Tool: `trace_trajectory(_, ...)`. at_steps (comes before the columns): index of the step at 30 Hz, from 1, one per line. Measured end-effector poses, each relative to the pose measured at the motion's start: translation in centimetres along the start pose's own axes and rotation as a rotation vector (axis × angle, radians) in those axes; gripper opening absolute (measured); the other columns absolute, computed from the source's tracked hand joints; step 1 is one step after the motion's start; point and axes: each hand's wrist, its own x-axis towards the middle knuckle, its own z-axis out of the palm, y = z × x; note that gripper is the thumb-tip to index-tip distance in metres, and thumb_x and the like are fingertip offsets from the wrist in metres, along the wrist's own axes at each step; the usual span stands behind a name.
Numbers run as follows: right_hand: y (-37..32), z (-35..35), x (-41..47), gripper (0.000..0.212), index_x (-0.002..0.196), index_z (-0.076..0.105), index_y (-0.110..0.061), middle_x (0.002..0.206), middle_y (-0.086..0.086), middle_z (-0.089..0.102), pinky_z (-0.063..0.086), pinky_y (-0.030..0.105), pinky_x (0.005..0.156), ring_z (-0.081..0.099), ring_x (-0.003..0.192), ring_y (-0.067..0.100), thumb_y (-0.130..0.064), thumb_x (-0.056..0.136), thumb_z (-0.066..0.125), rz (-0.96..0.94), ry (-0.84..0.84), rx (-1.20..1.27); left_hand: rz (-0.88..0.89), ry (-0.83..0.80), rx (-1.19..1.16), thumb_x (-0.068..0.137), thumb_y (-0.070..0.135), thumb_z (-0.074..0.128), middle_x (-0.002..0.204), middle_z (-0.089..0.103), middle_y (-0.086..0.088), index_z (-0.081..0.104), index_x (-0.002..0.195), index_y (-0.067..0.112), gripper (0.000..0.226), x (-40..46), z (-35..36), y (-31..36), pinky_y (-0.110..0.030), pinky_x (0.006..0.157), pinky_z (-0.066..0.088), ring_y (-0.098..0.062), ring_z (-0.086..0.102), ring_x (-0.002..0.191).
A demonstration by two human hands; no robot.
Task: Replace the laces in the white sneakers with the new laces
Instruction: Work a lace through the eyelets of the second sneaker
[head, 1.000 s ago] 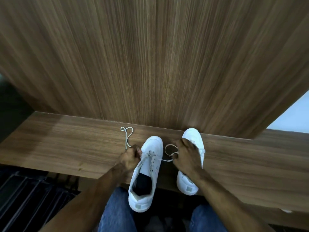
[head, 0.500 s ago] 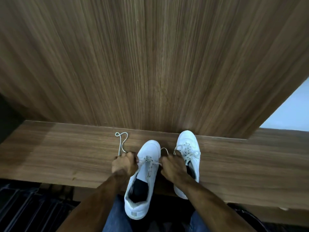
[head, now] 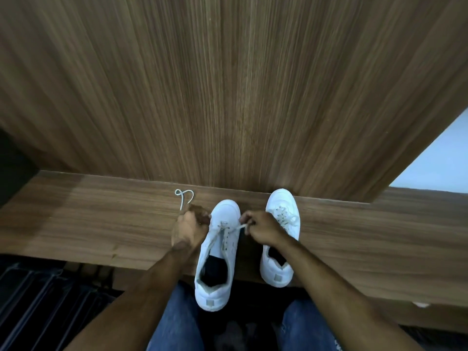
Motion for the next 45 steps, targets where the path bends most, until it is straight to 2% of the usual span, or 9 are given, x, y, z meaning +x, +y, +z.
trace_trajectory(5,-3.4,-3.7,-0.9,0.02,0.101,0.067,-0.005,0.075,0.006,0.068,0.05,0.022,0.067,0.063,0.069,0.012,0.005,0.09,0.052,-0.001,0.103,0.724,0.27,-0.138,-0.33,0.086,0.011,0.067,0.081,0.07,0.012,0.072,0.083,0.027,0.017,-1.4,0.5,2.8,-0.026,0.07,0.048,0.002,0.065,0.075)
trace_trajectory(10,-6.3,-4.1,-1.4,0.025,0.093,0.064,-0.006,0.081,0.008,0.065,0.052,0.028,0.067,0.061,0.072,0.015,0.008,0.092,0.043,0.023,0.111,1.11,0.024,-0.383,-0.933,0.096,0.019,0.054,0.1,0.069,0.01,0.066,0.111,0.024,0.019,-4.5,1.0,7.2,-0.025,0.08,0.048,0.001,0.062,0.093)
trace_trajectory(15,-6.4,-4.0,-1.4,0.027,0.091,0.064,-0.004,0.084,0.011,0.065,0.058,0.036,0.069,0.064,0.078,0.02,0.01,0.091,0.041,0.093,0.149,1.299,0.137,-0.27,-0.844,0.096,0.013,0.055,0.076,0.063,0.012,0.065,0.09,0.013,0.012,-5.7,1.1,7.5,-0.012,0.067,0.042,0.01,0.054,0.067)
trace_trajectory(22,-1.5,-6.8,-1.6,0.021,0.101,0.062,0.0,0.088,0.014,0.068,0.056,0.036,0.079,0.067,0.08,0.021,0.011,0.09,0.048,0.208,0.405,1.188,0.141,-0.347,-0.599,0.094,-0.003,0.051,0.051,0.061,0.006,0.058,0.075,0.005,0.023,-2.4,-3.3,1.9,-0.013,0.056,0.044,0.001,0.054,0.046)
trace_trajectory(28,2.0,-5.3,-1.6,0.029,0.082,0.06,-0.01,0.082,0.012,0.065,0.055,0.033,0.069,0.062,0.07,0.021,0.007,0.092,0.039,0.267,0.425,1.005,0.1,-0.155,-0.501,0.09,0.009,0.064,0.056,0.055,0.002,0.06,0.072,0.011,0.019,-0.2,-6.6,-1.3,-0.02,0.053,0.043,-0.003,0.05,0.046)
trace_trajectory(33,1.3,-2.5,-1.6,0.027,0.107,0.067,-0.028,0.121,0.001,0.055,0.051,0.035,0.086,0.06,0.105,0.022,-0.017,0.083,0.061,0.001,0.481,-0.065,0.164,-0.206,-0.455,0.089,0.01,0.065,0.047,0.048,0.011,0.062,0.075,0.01,0.015,-0.9,-5.4,1.0,-0.021,0.047,0.043,-0.002,0.045,0.04)
trace_trajectory(35,-0.1,-1.3,-2.0,0.04,0.124,0.059,-0.029,0.139,0.001,0.039,0.049,0.038,0.092,0.051,0.117,0.021,-0.025,0.084,0.063,-0.103,0.396,-0.205,0.234,-0.255,-0.414,0.09,0.008,0.064,0.043,0.051,0.011,0.063,0.078,0.006,0.012,-1.5,-4.2,2.3,-0.015,0.043,0.041,0.0,0.045,0.038)
trace_trajectory(39,-2.1,0.4,-2.4,0.023,0.109,0.069,-0.02,0.116,0.0,0.06,0.045,0.029,0.08,0.058,0.107,0.019,-0.026,0.088,0.062,-0.247,0.183,-0.171,0.303,-0.298,-0.391,0.087,0.019,0.069,0.058,0.061,0.004,0.069,0.076,0.013,0.013,-1.8,-2.3,3.6,-0.024,0.051,0.047,-0.007,0.053,0.046)
trace_trajectory(45,0.4,-2.1,-2.2,0.018,0.083,0.071,-0.022,0.095,-0.004,0.068,0.051,0.032,0.076,0.064,0.09,0.02,-0.017,0.081,0.054,-0.111,0.428,-0.259,0.222,-0.319,-0.369,0.088,0.014,0.067,0.048,0.052,0.011,0.067,0.076,0.007,0.015,-1.5,-3.1,1.8,-0.015,0.045,0.039,-0.005,0.044,0.046)
